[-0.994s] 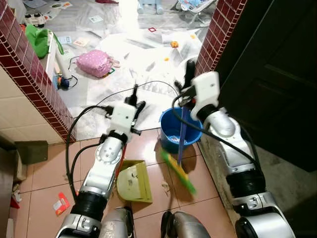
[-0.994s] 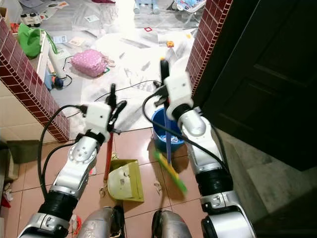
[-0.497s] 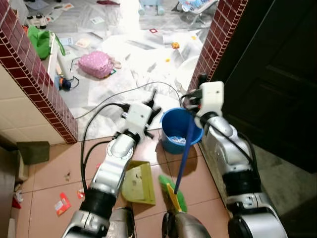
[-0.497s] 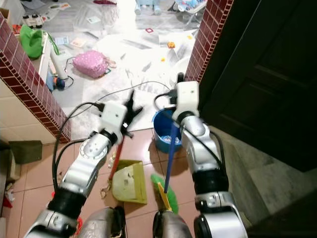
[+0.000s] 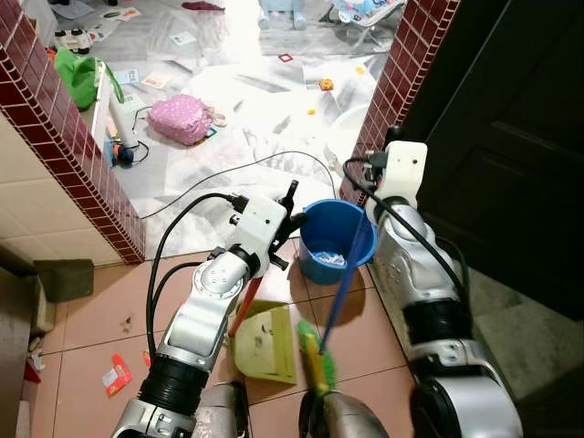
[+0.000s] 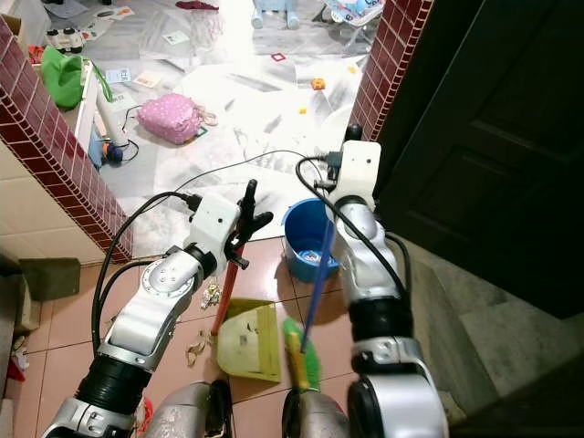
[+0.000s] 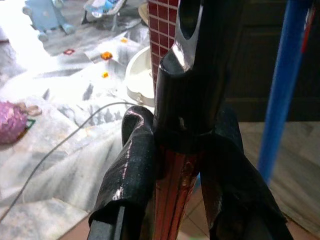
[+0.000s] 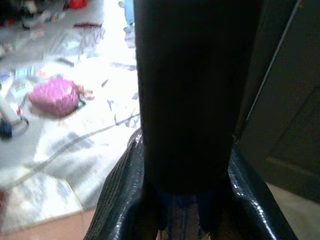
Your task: Sweep floor
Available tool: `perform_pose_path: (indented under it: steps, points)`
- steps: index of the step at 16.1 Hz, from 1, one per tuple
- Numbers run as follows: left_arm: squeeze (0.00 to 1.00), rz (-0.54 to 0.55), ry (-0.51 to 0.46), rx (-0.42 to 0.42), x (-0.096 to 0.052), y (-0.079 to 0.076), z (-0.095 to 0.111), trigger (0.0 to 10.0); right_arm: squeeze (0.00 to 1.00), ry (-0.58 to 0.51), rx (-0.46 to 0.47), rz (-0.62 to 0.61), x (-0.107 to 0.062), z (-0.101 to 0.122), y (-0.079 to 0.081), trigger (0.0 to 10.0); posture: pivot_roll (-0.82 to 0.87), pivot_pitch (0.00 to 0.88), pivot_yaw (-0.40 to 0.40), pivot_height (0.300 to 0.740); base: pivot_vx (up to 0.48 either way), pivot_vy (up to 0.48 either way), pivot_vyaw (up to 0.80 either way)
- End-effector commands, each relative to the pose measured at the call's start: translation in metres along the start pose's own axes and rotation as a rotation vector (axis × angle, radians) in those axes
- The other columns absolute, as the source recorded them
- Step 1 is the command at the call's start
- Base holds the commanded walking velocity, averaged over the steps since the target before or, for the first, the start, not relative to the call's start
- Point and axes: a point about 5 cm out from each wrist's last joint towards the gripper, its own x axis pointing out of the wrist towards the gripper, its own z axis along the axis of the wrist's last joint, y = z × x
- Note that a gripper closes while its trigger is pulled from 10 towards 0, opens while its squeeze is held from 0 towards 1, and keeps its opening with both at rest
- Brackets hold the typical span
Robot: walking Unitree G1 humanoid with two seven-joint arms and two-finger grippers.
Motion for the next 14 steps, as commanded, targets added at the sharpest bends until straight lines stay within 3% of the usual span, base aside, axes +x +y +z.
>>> perform_pose_path:
  steps: [1, 2, 7, 9, 11, 14]
  points:
    - [0.0, -0.069, 0.155, -0.106, -0.001, -0.016, -0.032, 10.0, 0.0, -0.084, 0.126, 0.011, 0.004, 0.021, 0.007, 10.0, -0.02, 0.129, -0.069, 0.74, 0.0, 0.0, 0.0]
    - [0.0, -0.052, 0.154, -0.112, 0.001, -0.015, -0.031, 10.0, 0.0, -0.134, 0.203, 0.04, 0.009, 0.037, 0.016, 10.0, -0.02, 0.128, -0.07, 0.74, 0.0, 0.0, 0.0]
    - [0.0, -0.005, 0.153, -0.139, 0.002, -0.011, -0.03, 10.0, 0.0, -0.208, 0.266, 0.125, 0.01, 0.061, 0.021, 10.0, -0.02, 0.13, -0.077, 0.74, 0.0, 0.0, 0.0]
    - [0.0, 0.04, 0.151, -0.154, 0.002, -0.007, -0.031, 10.0, 0.0, -0.294, 0.185, 0.202, 0.01, 0.075, 0.022, 10.0, -0.03, 0.132, -0.076, 0.74, 0.0, 0.0, 0.0]
    - [0.0, 0.106, 0.108, -0.159, 0.002, 0.002, -0.027, 10.0, 0.0, -0.401, 0.023, 0.271, 0.004, 0.088, 0.018, 10.0, -0.03, 0.134, -0.072, 0.74, 0.0, 0.0, 0.0]
    - [0.0, 0.204, 0.057, -0.145, -0.005, 0.022, -0.021, 10.0, 0.0, -0.428, -0.088, 0.273, -0.004, 0.08, -0.006, 10.0, -0.03, 0.134, -0.071, 0.74, 0.0, 0.0, 0.0]
